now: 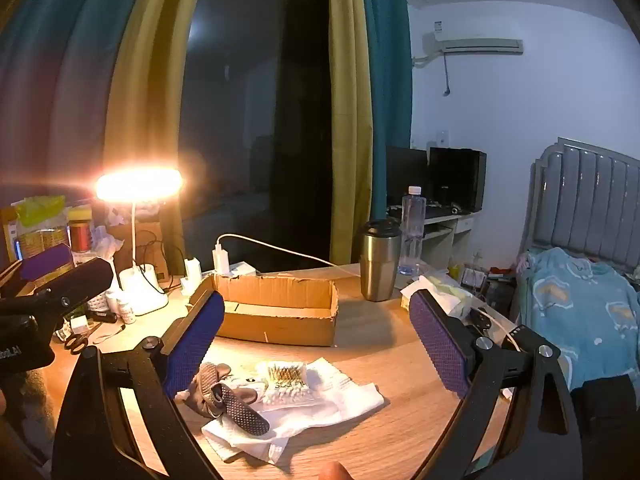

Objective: Organize soft objects

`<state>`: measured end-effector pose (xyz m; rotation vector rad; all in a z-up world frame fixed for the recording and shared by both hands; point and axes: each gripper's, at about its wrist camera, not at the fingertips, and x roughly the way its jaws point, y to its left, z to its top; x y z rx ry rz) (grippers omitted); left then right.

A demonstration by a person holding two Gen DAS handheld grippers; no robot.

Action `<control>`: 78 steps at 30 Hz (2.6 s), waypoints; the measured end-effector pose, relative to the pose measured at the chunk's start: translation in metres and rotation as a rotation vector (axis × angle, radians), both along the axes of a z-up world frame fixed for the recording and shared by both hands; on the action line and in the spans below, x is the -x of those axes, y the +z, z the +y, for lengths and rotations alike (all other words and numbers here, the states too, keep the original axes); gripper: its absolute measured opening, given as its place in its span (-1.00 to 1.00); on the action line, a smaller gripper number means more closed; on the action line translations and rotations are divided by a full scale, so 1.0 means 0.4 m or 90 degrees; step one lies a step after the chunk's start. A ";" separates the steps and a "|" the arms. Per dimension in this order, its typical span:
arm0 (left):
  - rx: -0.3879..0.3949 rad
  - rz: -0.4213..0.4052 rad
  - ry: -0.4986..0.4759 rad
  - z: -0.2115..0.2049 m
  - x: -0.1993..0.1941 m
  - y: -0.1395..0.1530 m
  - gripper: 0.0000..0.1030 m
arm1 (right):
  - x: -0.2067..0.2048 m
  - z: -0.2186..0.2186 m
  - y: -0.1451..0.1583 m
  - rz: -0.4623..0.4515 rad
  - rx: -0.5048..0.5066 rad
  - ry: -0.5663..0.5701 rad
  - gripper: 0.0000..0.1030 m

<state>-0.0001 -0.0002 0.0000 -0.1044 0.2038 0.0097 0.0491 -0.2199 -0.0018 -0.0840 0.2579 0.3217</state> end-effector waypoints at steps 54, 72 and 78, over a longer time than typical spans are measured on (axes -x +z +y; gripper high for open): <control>-0.002 0.022 0.016 0.026 0.012 -0.019 0.99 | -0.005 0.020 -0.009 0.012 0.009 0.015 0.85; 0.007 0.024 0.022 0.030 0.011 -0.019 0.99 | -0.007 0.017 -0.010 0.016 0.004 0.015 0.85; 0.005 0.024 0.020 0.032 0.011 -0.019 0.99 | -0.007 0.017 -0.010 0.016 0.005 0.015 0.85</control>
